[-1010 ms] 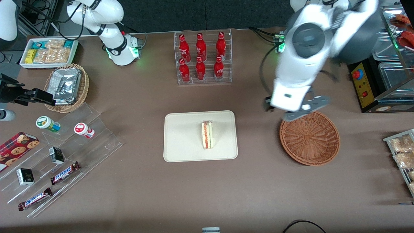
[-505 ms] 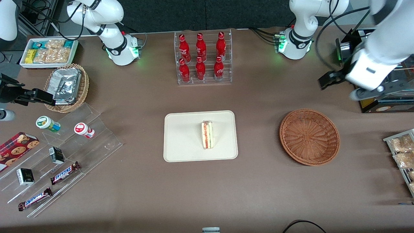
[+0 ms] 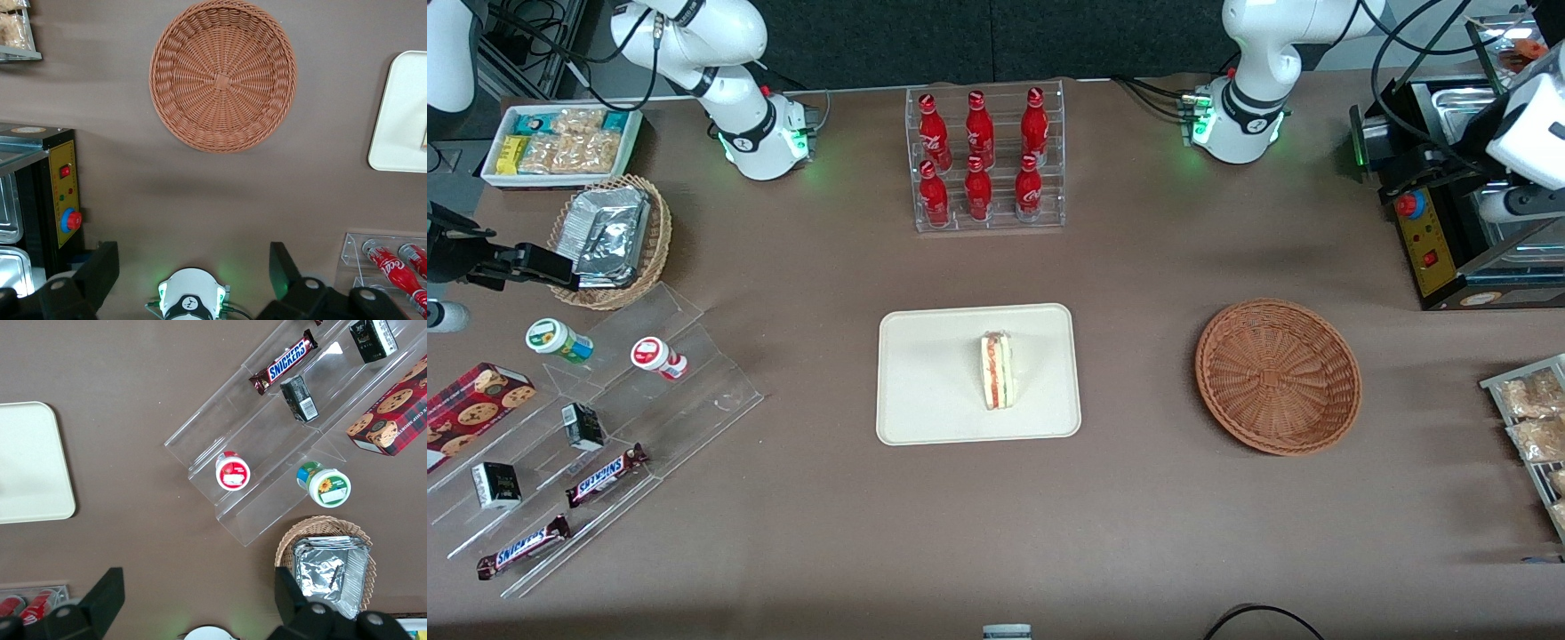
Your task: Place sandwich from basket to tray
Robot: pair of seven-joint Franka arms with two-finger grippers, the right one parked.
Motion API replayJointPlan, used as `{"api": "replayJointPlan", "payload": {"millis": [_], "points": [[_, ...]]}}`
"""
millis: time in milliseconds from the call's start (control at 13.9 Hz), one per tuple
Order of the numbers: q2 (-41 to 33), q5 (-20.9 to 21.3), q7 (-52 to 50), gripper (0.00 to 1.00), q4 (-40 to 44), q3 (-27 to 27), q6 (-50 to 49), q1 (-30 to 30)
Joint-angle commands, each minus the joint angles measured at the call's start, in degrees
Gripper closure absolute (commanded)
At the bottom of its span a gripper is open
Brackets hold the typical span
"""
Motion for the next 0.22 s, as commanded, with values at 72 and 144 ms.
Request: {"api": "replayJointPlan", "payload": {"millis": [72,144], "points": [[2.06,-0.86,1.76,0.00,3.61,-0.53,0.13,-0.53],[3.03,-0.86,1.41,0.00,4.85,-1.14,-0.92,-0.79]]}}
